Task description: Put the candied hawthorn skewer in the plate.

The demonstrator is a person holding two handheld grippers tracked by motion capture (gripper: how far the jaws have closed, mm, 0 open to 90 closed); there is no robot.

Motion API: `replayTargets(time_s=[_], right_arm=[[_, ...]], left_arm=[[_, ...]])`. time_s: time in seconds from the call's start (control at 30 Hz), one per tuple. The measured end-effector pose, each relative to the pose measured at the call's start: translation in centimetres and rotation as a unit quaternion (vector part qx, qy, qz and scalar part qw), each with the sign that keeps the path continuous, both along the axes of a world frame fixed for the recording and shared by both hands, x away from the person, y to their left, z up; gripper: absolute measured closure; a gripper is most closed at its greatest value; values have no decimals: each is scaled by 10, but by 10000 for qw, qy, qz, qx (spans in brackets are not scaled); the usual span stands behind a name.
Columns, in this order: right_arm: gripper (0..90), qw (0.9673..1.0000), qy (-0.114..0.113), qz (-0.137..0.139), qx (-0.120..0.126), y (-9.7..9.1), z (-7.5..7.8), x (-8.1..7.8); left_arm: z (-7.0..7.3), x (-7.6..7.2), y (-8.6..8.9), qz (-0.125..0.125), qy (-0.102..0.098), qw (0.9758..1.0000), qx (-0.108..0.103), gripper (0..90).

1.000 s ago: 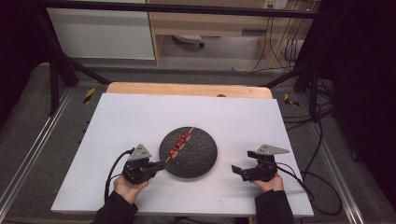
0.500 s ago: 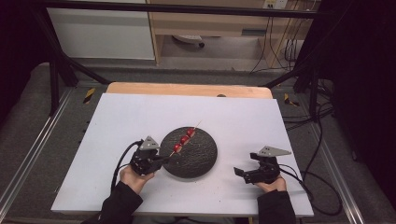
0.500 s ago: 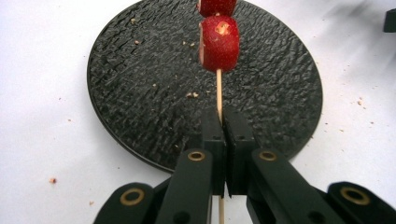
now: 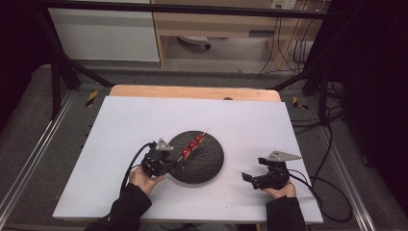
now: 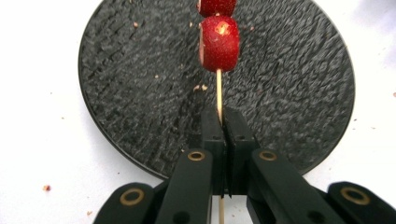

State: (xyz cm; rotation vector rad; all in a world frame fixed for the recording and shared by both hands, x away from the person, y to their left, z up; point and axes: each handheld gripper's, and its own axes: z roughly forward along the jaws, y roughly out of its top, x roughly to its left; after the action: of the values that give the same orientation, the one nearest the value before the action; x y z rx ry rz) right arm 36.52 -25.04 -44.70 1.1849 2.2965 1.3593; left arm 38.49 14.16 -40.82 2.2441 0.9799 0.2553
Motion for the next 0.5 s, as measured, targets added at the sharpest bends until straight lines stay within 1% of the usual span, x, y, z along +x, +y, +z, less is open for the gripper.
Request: replayTargets(time_s=[0.07,0.2,0.5], right_arm=[[5,10000,-2,3,27,-1,-1,0],[5,10000,42,-20,38,-2,-1,-1],[6,10000,65,-6,60,-1,-2,-1]], left_arm=[[-3,0,-1,43,35,10000,26,882],[-6,2,-4,37,157,9996,218,882],[-10,4,-8,36,314,9988,386,880]])
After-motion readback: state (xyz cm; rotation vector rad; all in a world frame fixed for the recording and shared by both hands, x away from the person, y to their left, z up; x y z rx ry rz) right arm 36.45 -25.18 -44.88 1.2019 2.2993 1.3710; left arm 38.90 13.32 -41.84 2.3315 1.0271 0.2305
